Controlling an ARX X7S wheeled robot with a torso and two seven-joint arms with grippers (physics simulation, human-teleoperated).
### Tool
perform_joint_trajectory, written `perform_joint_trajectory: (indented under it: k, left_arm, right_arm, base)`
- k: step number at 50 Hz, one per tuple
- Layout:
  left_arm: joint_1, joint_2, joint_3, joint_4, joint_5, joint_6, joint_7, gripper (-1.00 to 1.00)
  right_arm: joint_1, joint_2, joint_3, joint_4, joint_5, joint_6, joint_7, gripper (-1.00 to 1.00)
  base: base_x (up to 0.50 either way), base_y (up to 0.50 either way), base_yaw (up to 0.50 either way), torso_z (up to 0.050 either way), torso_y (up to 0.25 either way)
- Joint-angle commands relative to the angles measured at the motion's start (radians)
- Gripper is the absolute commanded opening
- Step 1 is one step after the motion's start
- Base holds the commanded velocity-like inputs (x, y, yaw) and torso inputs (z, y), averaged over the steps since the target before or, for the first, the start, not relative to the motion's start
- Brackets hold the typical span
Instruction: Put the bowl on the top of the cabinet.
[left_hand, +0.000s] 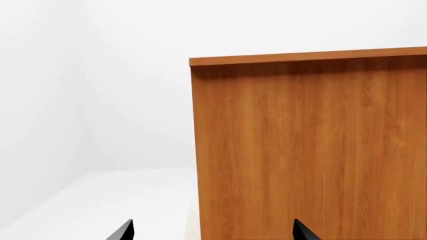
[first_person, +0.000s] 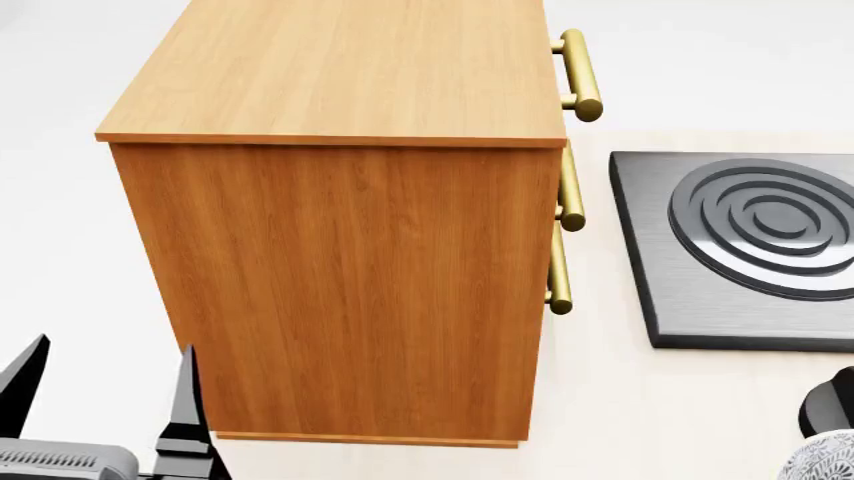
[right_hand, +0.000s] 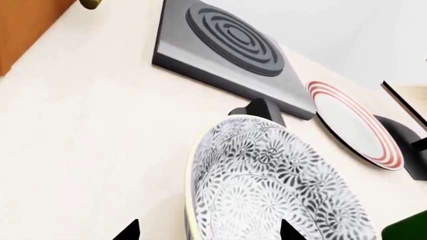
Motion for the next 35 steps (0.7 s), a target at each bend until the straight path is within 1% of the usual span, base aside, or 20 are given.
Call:
perform_joint_trajectory:
  k: [1, 35]
  left_arm:
    - [-0.004, -0.002, 0.003, -0.001, -0.002, -0.004, -0.003, 1.00]
    - [-0.004, -0.006, 0.010, -0.009, -0.004, 0.008, -0.011, 1.00]
  right_arm:
    - [0.017, -0.008, -0.017, 0.022, -0.009, -0.001, -0.008, 1.00]
    - [0.030, -0.017, -0.030, 0.053, -0.023, -0.010, -0.012, 1.00]
  base:
    - [0.00, 0.00, 0.00, 0.000, 0.000]
    - [0.00, 0.00, 0.00, 0.000, 0.000]
